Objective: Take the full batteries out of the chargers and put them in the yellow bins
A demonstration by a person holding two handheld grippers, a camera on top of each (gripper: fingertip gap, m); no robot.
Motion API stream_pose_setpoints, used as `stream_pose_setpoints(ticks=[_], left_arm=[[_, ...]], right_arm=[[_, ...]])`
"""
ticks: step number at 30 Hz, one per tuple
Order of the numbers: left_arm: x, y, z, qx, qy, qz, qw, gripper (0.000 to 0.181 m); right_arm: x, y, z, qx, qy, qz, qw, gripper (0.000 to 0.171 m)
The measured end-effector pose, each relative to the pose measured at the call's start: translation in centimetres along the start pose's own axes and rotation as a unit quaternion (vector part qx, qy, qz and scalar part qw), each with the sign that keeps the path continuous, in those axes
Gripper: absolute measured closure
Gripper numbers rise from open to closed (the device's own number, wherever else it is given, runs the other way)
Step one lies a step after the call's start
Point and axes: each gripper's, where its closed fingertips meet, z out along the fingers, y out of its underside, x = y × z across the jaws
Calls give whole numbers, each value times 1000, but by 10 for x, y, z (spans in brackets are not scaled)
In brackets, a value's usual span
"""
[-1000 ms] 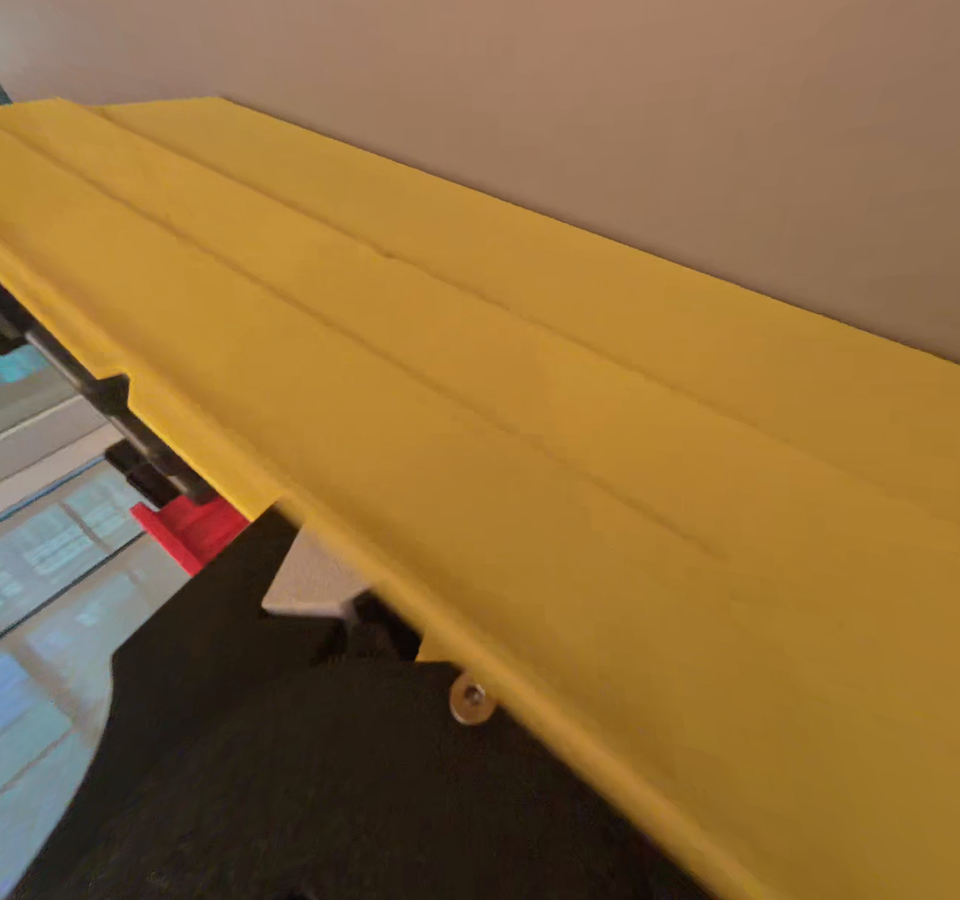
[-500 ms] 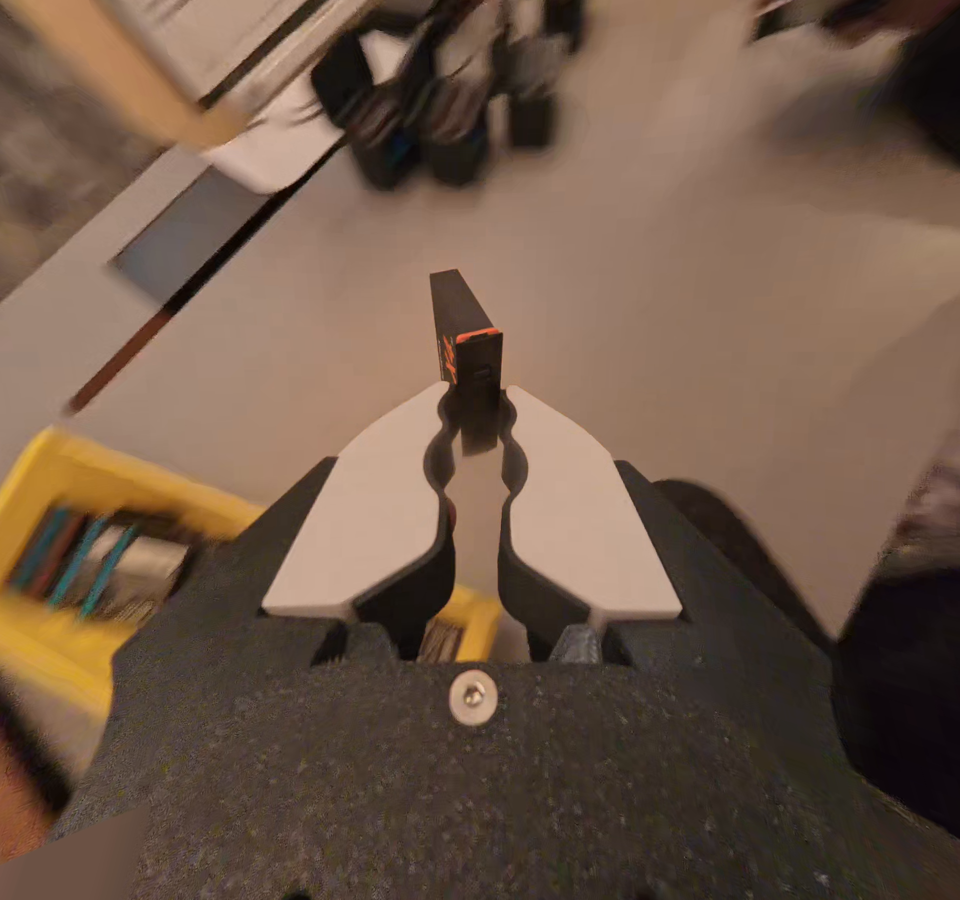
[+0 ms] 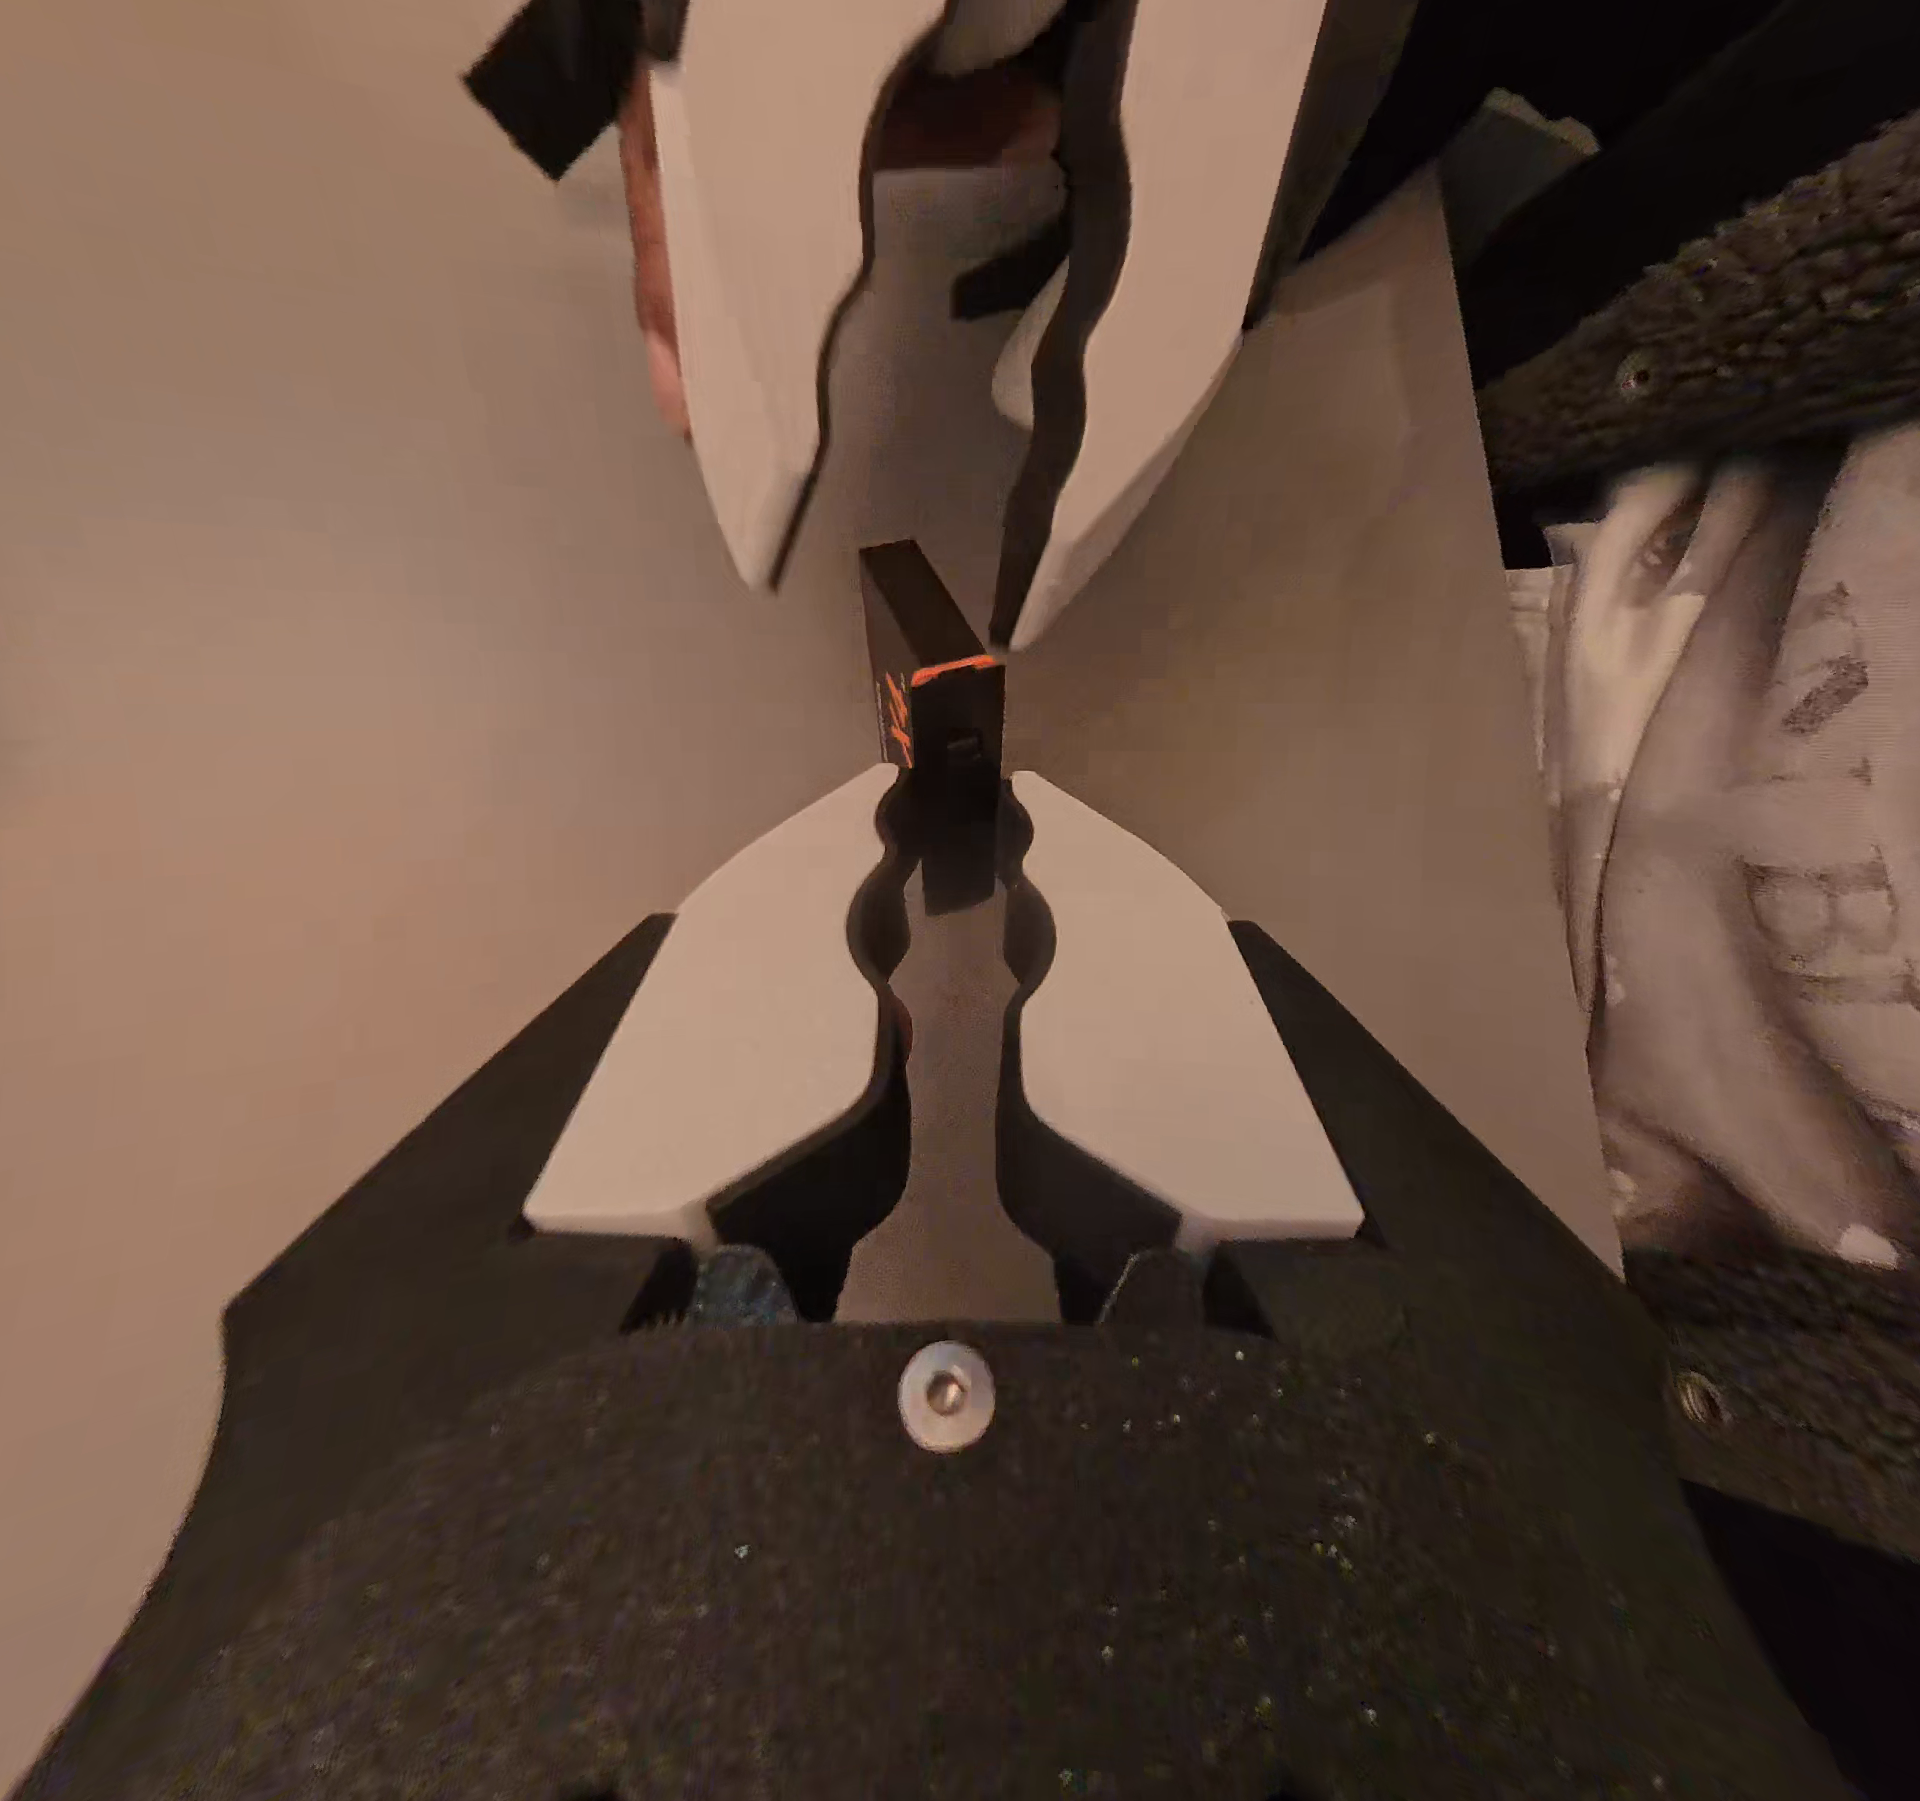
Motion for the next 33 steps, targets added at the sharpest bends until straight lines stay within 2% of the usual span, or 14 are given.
stream_pose_setpoints(ticks=[2,4,8,10,13,17,21,24,25,28,30,33], left_arm=[[4,-4,7,5,12,3,1000,167],[5,-6,10,15,12,3,1000,167],[2,-12,5,62,6,17,998,166],[-1,-29,-8,141,0,27,990,166],[-9,-55,-34,266,-3,-10,964,155],[-21,-71,-47,342,-42,-30,938,149],[-26,-81,-51,379,-70,-43,922,154],[-23,-87,-58,407,-57,-53,910,163],[-20,-88,-58,410,-49,-51,909,169],[-19,-86,-58,393,-51,-52,917,170],[-19,-84,-56,379,-48,-51,923,170],[-23,-77,-51,343,-81,-30,935,170]], right_arm=[[-9,8,5,-18,-28,3,999,136],[-14,15,7,-30,-42,4,999,153],[-17,13,6,-4,-74,46,996,161],[-11,3,-1,45,-79,81,993,161],[13,-22,-23,155,-63,145,975,162],[41,-50,-52,296,-32,212,931,162],[47,-58,-58,346,-27,239,907,162],[43,-60,-54,352,-36,240,904,161],[42,-61,-53,353,-37,239,904,161],[41,-60,-51,354,-45,242,902,161],[40,-58,-49,338,-53,246,907,160],[44,-48,-50,267,-30,211,940,149]])
